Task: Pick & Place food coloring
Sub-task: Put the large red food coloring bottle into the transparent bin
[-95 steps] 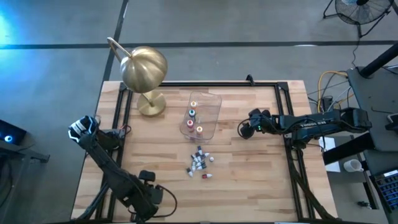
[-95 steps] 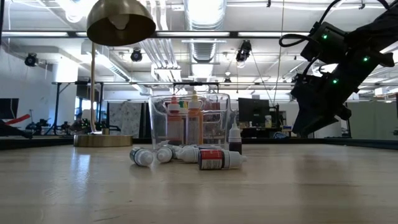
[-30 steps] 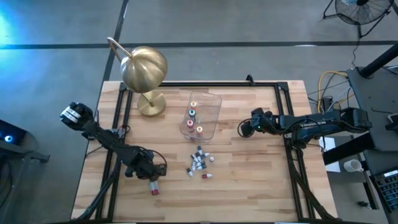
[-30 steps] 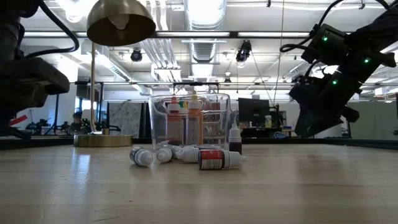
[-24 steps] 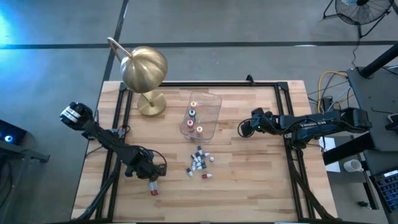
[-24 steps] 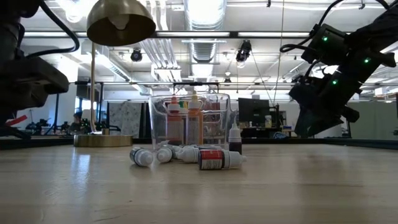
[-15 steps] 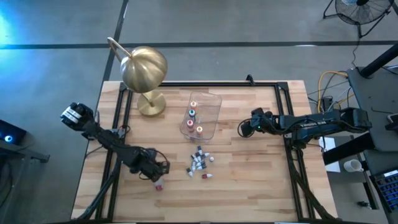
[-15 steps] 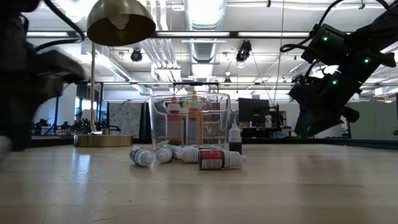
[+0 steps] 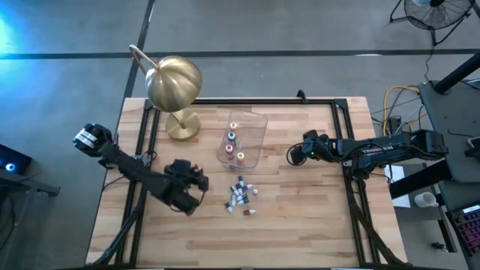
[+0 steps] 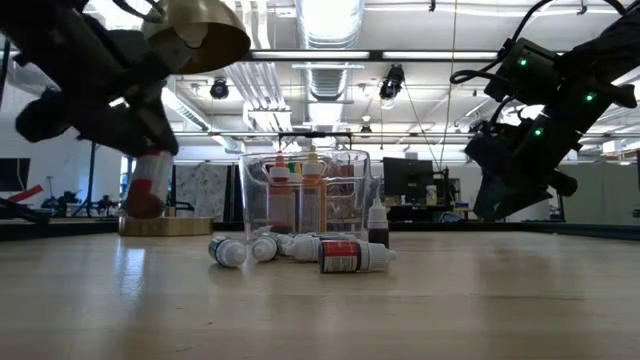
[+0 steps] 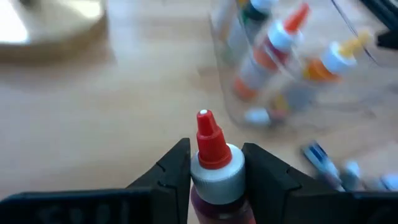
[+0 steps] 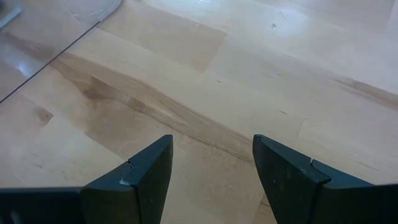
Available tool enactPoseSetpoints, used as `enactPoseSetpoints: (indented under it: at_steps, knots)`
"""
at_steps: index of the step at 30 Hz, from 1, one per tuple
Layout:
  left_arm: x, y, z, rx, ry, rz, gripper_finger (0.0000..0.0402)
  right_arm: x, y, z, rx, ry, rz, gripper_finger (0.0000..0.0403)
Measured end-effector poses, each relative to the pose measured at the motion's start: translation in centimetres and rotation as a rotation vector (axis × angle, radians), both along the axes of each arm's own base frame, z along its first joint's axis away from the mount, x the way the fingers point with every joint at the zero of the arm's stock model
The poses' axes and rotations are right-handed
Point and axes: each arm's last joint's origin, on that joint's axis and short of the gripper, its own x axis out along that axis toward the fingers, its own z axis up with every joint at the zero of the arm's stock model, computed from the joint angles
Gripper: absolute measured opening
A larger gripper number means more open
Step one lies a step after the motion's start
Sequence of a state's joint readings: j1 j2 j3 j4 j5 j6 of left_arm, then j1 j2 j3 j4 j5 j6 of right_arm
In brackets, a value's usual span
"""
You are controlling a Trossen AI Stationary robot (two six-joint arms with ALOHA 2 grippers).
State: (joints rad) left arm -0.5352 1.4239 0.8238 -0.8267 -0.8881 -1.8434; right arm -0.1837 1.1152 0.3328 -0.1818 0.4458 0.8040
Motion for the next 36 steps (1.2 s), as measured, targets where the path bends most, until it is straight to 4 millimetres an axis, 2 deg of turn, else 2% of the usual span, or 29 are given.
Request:
enactPoseSetpoints:
  at_steps: [12,18,23,29,36]
  knots:
    - [-0.2,4.1,-1.6,0.224,0.108,0.098,0.0096,0.0,0.0,0.0,0.001,0.003,0.004,0.0215]
    - [-0.7,6.4,-2.7,0.328,0.213,0.135,0.0096,0.0,0.0,0.0,0.002,0.003,0.005,0.0215]
    - [-1.0,7.9,-3.9,0.4,0.227,0.169,0.0096,0.0,0.0,0.0,-0.003,0.009,0.013,0.0215]
    - [-1.0,9.1,-5.2,0.419,0.244,0.174,0.0096,0.0,0.0,0.0,-0.04,0.052,0.075,0.0215]
    - [-0.8,9.7,-5.2,0.453,0.334,0.135,0.0096,0.0,0.0,0.0,-0.043,0.055,0.079,0.0215]
